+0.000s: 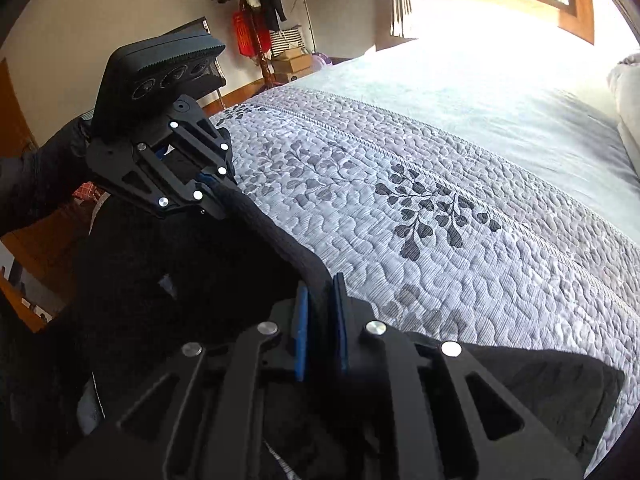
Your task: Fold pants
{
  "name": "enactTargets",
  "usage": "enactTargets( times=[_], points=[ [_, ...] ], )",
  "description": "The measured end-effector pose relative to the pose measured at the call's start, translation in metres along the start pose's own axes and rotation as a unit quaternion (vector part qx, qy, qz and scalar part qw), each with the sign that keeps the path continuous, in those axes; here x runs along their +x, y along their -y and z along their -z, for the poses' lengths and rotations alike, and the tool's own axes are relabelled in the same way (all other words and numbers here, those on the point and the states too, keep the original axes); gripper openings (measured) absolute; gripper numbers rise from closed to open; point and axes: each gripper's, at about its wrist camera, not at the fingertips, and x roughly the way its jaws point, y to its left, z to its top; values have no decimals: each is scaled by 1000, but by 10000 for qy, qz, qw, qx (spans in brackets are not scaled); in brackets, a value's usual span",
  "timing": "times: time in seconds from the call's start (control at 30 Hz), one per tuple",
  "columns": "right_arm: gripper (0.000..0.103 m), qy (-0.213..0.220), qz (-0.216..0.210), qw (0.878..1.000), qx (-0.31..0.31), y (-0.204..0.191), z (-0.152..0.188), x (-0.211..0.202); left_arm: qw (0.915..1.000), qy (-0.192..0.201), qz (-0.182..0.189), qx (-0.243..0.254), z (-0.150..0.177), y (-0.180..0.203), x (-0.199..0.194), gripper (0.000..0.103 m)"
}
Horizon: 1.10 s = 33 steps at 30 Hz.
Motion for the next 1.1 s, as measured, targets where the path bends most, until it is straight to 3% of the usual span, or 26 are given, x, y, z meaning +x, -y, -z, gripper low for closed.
enactTargets(
  times=[0.1,0.2,0.47,0.9,1.1],
  points=[
    [10,156,130,9998,23,-31,12,-20,9992,100,-193,-320,18,25,-20,7],
    [10,305,185,9992,159,-57,28,-34,9986,265,-395,-240,38,55,-40,7],
    [10,313,206,9984,416,-121,74,-61,9963,403,-466,-591,86,120,-55,8],
    [11,68,-81,9940,1092,-162,136,-62,9816,574,-219,-1809,152,173,-45,9],
    [11,-321,-265,9872,1538,-168,175,-43,9724,319,112,-2309,184,184,-9,11]
  ],
)
